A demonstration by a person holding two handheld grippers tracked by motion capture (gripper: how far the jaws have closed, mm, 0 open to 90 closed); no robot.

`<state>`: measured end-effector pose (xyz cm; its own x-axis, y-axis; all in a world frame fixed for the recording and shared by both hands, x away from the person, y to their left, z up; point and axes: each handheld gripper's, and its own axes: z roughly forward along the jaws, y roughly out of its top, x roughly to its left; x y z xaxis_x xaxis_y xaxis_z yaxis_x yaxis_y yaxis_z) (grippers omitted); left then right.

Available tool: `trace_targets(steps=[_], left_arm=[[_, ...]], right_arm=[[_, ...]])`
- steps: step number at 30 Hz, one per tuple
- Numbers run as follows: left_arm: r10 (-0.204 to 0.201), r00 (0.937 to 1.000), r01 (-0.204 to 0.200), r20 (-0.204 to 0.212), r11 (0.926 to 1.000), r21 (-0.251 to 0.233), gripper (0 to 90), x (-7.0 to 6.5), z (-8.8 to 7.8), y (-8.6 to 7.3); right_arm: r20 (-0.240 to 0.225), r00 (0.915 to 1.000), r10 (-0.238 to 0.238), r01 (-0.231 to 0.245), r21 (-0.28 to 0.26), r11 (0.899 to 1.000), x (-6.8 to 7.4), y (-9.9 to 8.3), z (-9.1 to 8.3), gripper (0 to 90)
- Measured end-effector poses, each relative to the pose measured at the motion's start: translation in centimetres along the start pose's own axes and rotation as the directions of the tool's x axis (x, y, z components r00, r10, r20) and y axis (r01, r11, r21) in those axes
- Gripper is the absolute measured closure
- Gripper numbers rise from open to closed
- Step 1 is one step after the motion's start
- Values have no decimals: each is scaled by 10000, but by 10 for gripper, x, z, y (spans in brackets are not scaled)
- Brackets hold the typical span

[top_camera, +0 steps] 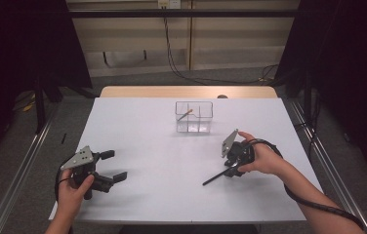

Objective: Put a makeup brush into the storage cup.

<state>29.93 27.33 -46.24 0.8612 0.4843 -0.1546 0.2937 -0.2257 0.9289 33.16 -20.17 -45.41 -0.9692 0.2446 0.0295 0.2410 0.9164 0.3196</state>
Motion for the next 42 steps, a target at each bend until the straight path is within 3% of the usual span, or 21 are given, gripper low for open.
trace_targets(steps=[7,11,19,29,34,42], left_arm=[[49,10000,-49,-1,10000,9,0,0,0,0],[63,10000,-63,9,10000,7,0,-1,0,1],[75,10000,-75,10,10000,-25,0,0,-1,1],[91,9999,-91,54,9999,-48,0,-1,0,1],[142,9999,-141,55,9999,-22,0,-1,0,2],[153,9999,-153,56,9999,13,0,-1,0,1]], right_arm=[[-113,9999,-9,12,234,9997,3,3,0,681],[-65,9995,296,-295,123,9995,2,1,-1,760],[-58,9970,773,-772,208,9968,-1,1,-2,813],[30,9980,631,-632,439,9970,-1,4,-1,821],[164,9980,610,-621,815,9947,1,9,0,829],[259,9988,417,-434,689,9967,3,8,1,830]])
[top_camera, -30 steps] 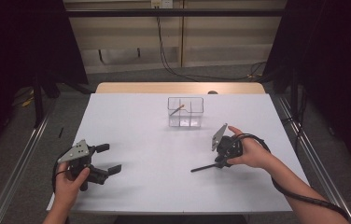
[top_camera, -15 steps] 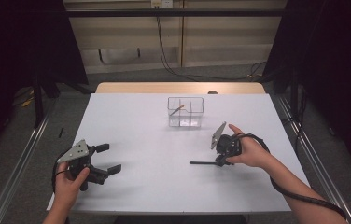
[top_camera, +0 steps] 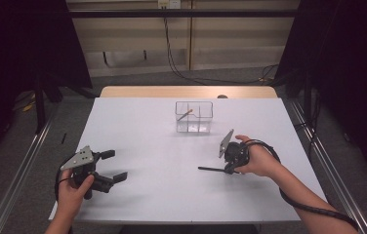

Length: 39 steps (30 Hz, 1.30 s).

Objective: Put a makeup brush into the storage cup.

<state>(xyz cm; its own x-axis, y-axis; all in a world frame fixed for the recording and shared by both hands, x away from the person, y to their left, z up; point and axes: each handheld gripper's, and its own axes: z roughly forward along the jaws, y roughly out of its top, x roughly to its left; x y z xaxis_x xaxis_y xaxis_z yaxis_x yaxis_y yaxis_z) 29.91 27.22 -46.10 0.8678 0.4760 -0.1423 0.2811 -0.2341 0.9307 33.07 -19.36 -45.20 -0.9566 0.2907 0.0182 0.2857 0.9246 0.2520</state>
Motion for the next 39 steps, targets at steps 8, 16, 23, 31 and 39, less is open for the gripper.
trace_targets(steps=[8,16,23,31,39], left_arm=[[-68,10000,68,0,10000,-12,0,0,1,0],[-86,10000,86,21,10000,-10,0,0,1,-1],[-63,10000,63,-4,10000,-5,0,0,0,-1],[-40,10000,40,4,10000,-20,0,0,-1,0],[-85,10000,85,33,10000,11,0,0,1,-1]], right_arm=[[10,9997,254,-254,-146,9996,1,-2,0,849],[-46,9998,201,-202,-222,9995,0,-3,0,849],[-230,9992,314,-323,-369,9988,-1,-5,-2,849],[-230,9997,67,-78,-466,9989,1,1,-6,849],[-148,9997,-196,184,-736,9971,3,8,-15,849]])
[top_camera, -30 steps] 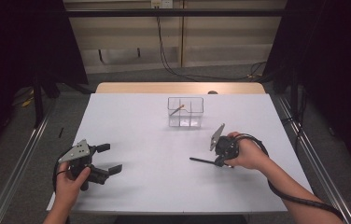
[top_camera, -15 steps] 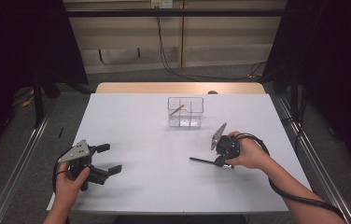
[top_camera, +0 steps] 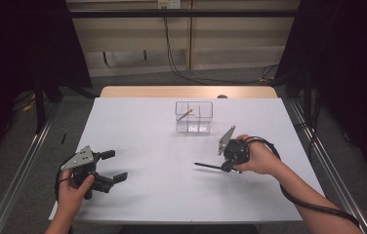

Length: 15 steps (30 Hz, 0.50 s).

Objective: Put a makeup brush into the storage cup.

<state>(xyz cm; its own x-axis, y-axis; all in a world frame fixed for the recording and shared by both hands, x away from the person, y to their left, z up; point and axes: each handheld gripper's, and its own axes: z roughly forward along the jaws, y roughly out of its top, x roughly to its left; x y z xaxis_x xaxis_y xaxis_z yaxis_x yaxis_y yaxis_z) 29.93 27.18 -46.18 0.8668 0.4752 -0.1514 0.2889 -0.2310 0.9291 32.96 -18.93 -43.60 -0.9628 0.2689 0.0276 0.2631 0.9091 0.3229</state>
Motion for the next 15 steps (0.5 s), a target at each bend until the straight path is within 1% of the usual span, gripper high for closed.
trace_targets(steps=[1,3,4,6,8,10,11,15], left_arm=[[-9,10000,9,-3,10000,-18,0,0,0,0],[0,10000,0,29,10000,-14,0,0,1,0],[-59,10000,59,17,10000,-16,0,0,1,0],[7,10000,-7,36,10000,64,0,0,2,0],[-29,10000,28,42,10000,75,0,0,4,0],[57,10000,-58,50,9999,126,0,0,5,1],[77,9999,-78,68,9999,135,0,-1,5,2],[161,9998,-163,113,9998,118,0,-2,7,4]], right_arm=[[-55,10000,38,-38,25,10000,1,1,-1,849],[-62,10000,-27,27,10,10000,1,3,0,849],[-25,10000,-89,89,8,10000,1,4,0,849],[-53,9999,-148,148,29,9999,1,6,1,849],[-77,9998,-180,180,88,9998,2,8,1,849],[-63,9994,-341,341,35,9994,2,10,0,849],[-107,9995,-304,304,43,9995,3,11,0,849],[-99,9990,-445,445,-46,9990,4,16,-2,849]])
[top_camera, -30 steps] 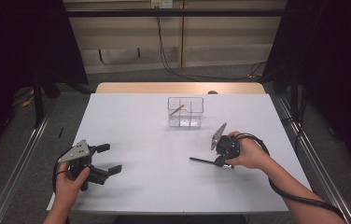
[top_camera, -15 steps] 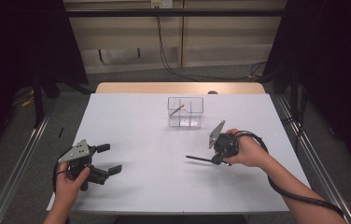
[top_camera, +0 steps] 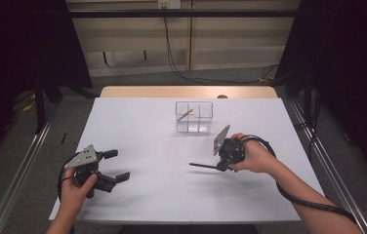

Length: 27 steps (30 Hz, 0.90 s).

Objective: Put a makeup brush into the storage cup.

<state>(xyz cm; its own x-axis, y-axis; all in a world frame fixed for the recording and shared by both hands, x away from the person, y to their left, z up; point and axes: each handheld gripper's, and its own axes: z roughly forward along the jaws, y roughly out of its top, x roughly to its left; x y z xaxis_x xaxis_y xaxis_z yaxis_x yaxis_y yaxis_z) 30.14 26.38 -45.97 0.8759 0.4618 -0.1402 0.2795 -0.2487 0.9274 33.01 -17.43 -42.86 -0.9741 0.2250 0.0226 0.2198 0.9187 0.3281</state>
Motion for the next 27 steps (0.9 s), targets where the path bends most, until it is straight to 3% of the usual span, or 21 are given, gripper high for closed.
trace_targets(steps=[11,27], left_arm=[[266,9996,-266,41,9996,50,0,1,6,9],[263,9996,-265,143,9995,161,0,-1,10,11]], right_arm=[[-8,9998,-181,181,-93,9998,2,10,-1,849],[-51,9981,-619,617,-379,9974,6,31,-3,849]])
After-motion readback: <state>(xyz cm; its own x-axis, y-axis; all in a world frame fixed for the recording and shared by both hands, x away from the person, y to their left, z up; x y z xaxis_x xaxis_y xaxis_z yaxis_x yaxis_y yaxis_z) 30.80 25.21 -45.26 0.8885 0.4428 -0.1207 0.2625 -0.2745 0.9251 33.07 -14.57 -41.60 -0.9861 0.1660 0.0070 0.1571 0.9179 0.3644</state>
